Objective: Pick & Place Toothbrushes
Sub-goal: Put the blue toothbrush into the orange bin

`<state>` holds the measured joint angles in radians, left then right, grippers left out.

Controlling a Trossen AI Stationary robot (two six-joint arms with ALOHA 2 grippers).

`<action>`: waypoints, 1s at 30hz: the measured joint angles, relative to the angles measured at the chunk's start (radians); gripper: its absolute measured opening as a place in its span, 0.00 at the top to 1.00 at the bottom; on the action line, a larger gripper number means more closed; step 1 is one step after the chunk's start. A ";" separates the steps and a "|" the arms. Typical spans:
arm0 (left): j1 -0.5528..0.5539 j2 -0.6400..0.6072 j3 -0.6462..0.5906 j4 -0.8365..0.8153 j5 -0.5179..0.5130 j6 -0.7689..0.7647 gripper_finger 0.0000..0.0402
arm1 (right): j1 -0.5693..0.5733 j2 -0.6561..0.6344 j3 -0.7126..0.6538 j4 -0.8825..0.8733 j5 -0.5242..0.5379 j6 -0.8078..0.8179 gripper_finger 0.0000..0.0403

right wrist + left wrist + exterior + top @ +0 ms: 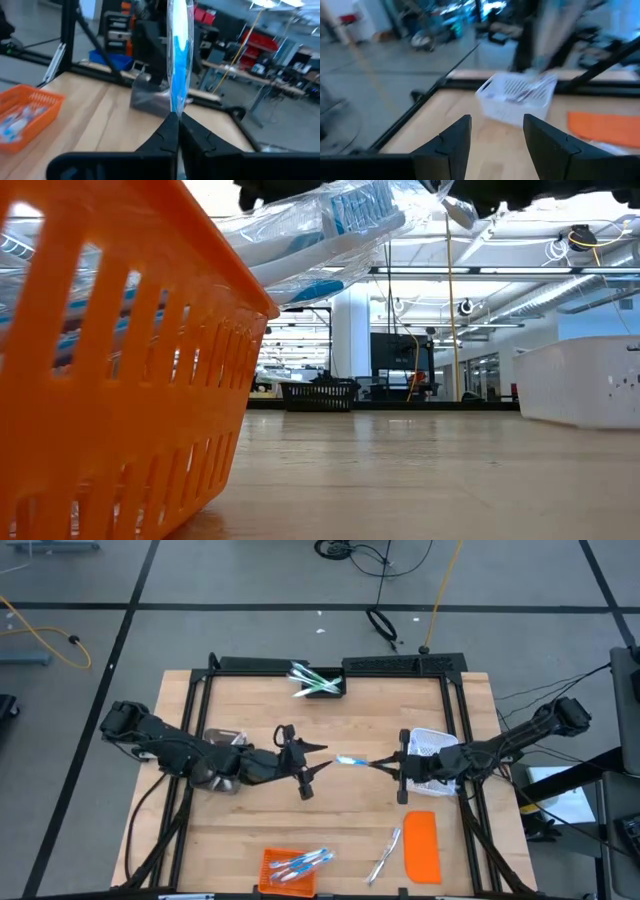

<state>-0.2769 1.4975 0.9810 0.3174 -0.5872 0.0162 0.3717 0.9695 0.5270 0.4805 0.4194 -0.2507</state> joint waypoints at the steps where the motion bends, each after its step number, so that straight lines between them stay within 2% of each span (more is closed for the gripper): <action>1: 0.008 0.000 0.000 0.027 0.034 0.019 0.54 | -0.007 0.000 0.000 0.015 0.000 -0.009 1.00; 5: 0.039 0.000 0.000 0.141 0.172 0.067 0.54 | -0.035 0.000 0.000 0.050 0.000 -0.026 1.00; 9: 0.071 0.000 0.000 0.218 0.251 0.095 0.54 | -0.053 0.005 0.000 0.083 -0.001 -0.031 1.00; 19: 0.145 0.000 0.000 0.316 0.341 0.112 0.54 | -0.078 0.007 0.000 0.093 -0.004 -0.035 1.00; 24: 0.175 0.000 0.000 0.353 0.430 0.105 0.54 | -0.078 0.007 0.000 0.093 -0.005 -0.035 1.00; 30: 0.192 0.000 0.000 0.387 0.460 0.094 0.54 | -0.078 0.007 0.000 0.093 -0.005 -0.034 1.00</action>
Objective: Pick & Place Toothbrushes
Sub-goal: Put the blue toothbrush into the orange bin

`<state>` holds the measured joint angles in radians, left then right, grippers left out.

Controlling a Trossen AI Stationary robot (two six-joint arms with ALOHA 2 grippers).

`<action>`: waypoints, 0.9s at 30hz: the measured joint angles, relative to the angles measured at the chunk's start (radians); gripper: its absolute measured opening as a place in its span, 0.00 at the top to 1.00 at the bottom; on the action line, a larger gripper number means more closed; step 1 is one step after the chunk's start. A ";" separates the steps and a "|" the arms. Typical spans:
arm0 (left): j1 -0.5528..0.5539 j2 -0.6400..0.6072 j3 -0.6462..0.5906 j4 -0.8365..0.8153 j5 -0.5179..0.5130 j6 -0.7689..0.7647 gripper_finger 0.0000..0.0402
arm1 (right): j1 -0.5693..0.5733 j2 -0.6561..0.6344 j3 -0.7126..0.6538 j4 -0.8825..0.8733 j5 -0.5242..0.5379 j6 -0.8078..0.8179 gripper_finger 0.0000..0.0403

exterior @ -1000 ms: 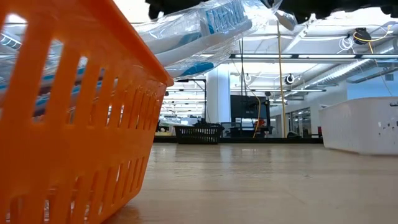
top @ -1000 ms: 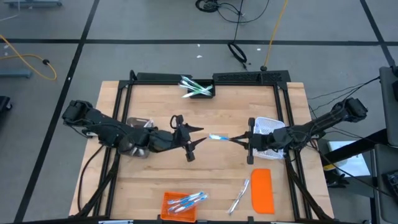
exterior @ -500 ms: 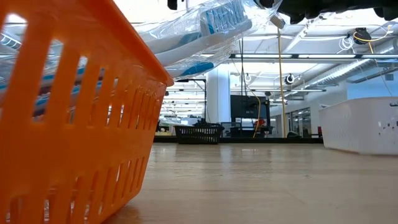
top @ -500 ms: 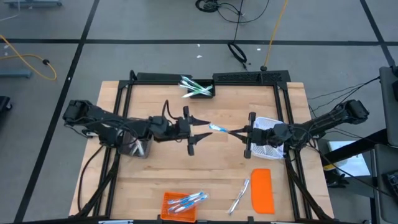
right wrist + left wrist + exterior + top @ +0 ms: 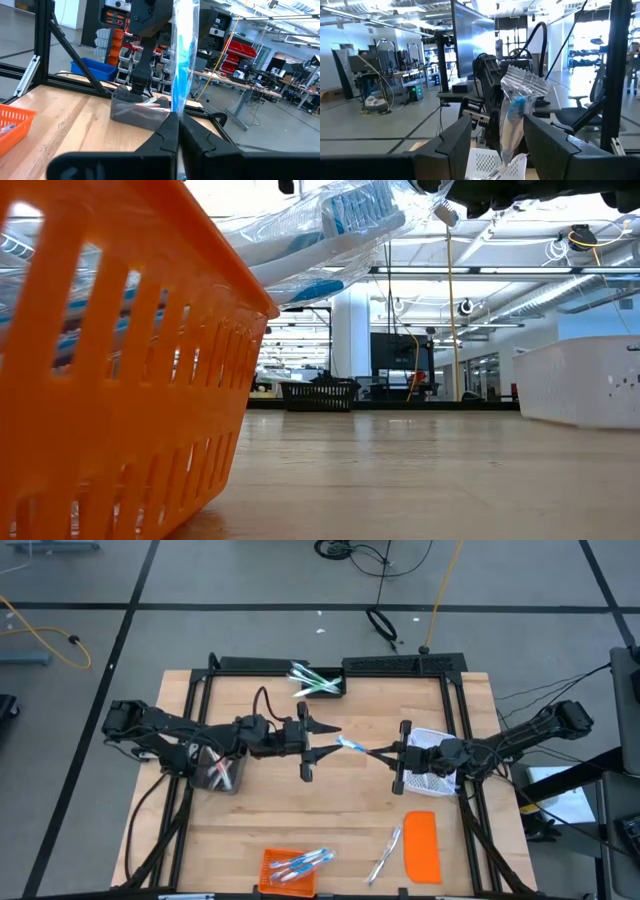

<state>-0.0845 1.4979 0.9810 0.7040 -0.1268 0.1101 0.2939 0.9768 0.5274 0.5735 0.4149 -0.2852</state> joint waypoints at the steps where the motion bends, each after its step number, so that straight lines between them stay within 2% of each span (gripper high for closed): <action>1: 0.000 0.000 0.000 0.002 0.000 0.000 0.54 | 0.000 0.000 0.000 0.000 0.001 0.000 1.00; 15: -0.001 0.000 0.000 0.005 0.104 -0.011 0.54 | -0.001 0.000 0.000 0.028 0.008 -0.016 1.00; 27: 0.000 0.000 0.000 0.004 0.092 -0.012 0.54 | -0.007 0.063 0.000 0.076 0.003 -0.020 1.00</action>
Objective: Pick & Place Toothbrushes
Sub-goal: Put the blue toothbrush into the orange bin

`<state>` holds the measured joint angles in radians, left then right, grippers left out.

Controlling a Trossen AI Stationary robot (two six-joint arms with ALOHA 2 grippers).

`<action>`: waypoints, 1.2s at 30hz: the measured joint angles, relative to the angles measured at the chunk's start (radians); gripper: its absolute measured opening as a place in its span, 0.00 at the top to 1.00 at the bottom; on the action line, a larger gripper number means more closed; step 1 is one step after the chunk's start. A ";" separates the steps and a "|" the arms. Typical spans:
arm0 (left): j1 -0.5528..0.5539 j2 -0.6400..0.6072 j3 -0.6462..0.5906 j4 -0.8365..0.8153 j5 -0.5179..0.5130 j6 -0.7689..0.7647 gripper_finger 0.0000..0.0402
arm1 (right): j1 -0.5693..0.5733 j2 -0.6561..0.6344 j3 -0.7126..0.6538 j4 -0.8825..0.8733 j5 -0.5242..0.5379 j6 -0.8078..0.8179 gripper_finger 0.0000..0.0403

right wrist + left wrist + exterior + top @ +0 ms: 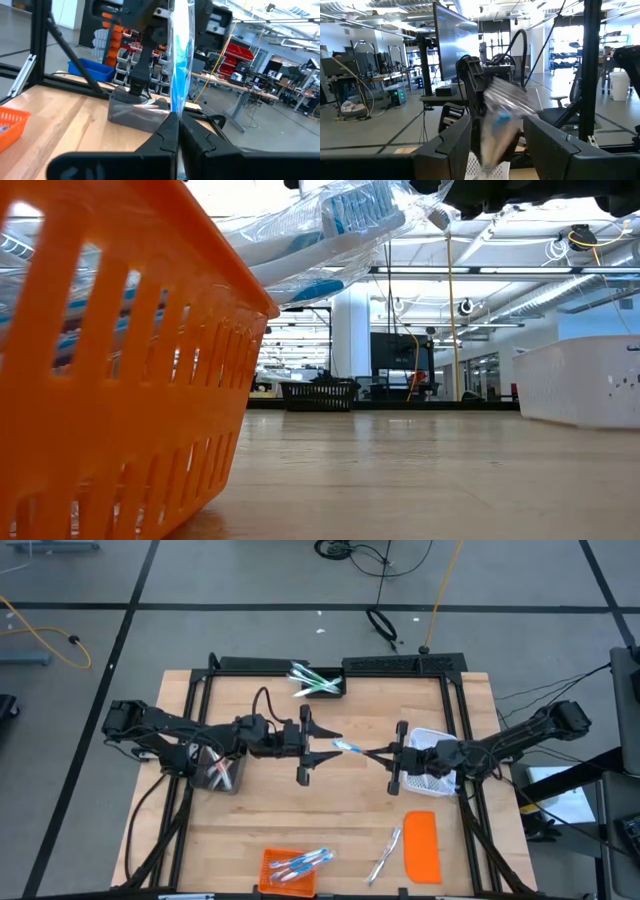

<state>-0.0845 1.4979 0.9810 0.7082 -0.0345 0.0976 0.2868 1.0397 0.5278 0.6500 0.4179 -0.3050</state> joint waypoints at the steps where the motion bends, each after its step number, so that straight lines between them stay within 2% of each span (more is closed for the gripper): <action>1: 0.000 0.000 0.000 0.000 0.000 -0.002 0.54 | -0.004 0.001 0.000 0.006 0.000 0.000 1.00; 5: 0.000 0.000 0.000 -0.002 0.001 -0.011 0.61 | -0.018 0.001 0.000 0.012 -0.002 0.004 1.00; 11: 0.000 0.000 0.000 -0.003 0.012 0.036 0.90 | -0.025 0.001 0.000 0.001 -0.008 0.022 1.00; 13: 0.001 0.000 0.000 -0.002 0.012 0.040 0.96 | -0.025 0.001 0.000 -0.001 -0.009 0.028 1.00; 24: -0.001 0.000 0.001 -0.057 -0.018 0.025 0.96 | -0.026 0.001 0.000 -0.011 0.000 0.029 0.97; 36: -0.007 -0.017 -0.001 -0.231 -0.018 -0.027 0.96 | -0.024 -0.005 0.000 -0.047 0.000 0.060 0.79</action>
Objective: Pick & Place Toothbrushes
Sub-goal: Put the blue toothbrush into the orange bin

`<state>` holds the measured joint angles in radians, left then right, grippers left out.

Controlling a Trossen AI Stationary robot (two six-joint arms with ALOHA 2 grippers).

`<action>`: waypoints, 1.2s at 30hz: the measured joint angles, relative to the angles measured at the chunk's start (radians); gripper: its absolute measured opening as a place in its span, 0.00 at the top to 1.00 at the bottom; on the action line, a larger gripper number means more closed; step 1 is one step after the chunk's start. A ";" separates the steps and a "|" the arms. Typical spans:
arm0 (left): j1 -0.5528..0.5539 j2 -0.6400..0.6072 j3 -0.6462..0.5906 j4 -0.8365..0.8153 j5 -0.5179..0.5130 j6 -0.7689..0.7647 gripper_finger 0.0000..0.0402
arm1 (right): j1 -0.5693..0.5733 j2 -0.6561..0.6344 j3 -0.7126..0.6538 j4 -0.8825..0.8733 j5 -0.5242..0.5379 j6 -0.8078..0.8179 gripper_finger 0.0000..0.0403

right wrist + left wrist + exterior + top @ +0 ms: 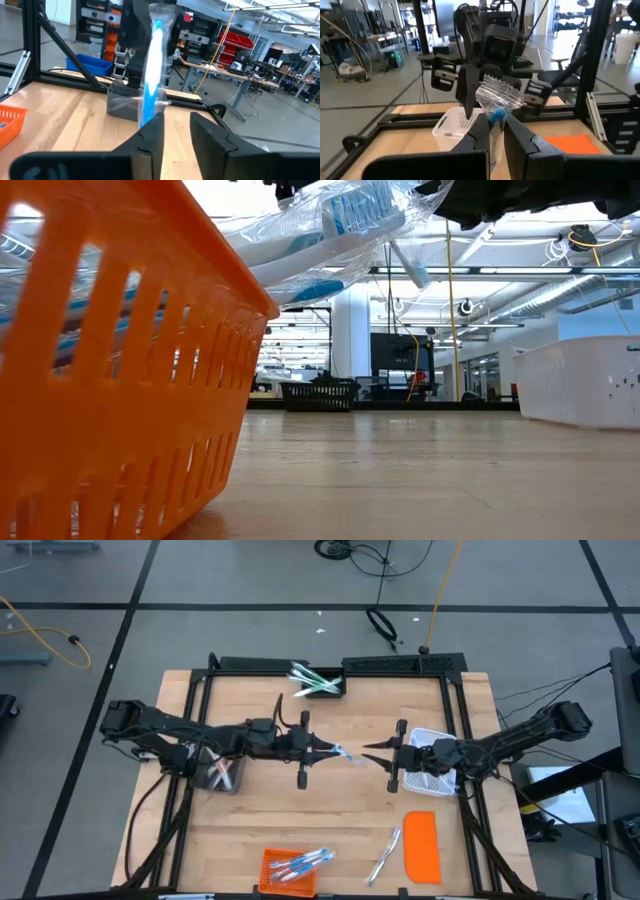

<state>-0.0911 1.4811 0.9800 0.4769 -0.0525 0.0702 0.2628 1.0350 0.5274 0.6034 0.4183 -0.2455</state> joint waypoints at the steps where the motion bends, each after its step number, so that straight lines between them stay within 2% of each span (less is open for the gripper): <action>1: -0.001 -0.008 0.000 -0.018 -0.001 -0.004 0.96 | 0.000 -0.004 0.000 -0.008 0.000 0.000 0.77; 7: -0.026 -0.082 0.002 -0.187 -0.018 -0.059 0.96 | 0.000 -0.038 0.000 -0.052 0.000 0.002 0.72; 14: -0.075 -0.143 0.001 -0.409 0.111 -0.274 0.96 | 0.000 -0.050 0.001 -0.062 0.000 0.002 0.72; 20: -0.143 -0.145 0.001 -0.452 0.209 -0.405 0.96 | 0.000 -0.050 0.001 -0.062 0.000 0.020 0.72; 29: -0.235 -0.145 0.001 -0.533 0.254 -0.521 0.96 | 0.000 -0.050 0.001 -0.063 0.000 0.025 0.73; 36: -0.293 -0.145 0.001 -0.587 0.229 -0.591 0.96 | 0.000 -0.050 0.001 -0.062 0.000 0.025 0.72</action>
<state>-0.3842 1.3365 0.9810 -0.1098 0.1764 -0.5205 0.2630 0.9852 0.5282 0.5411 0.4183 -0.2207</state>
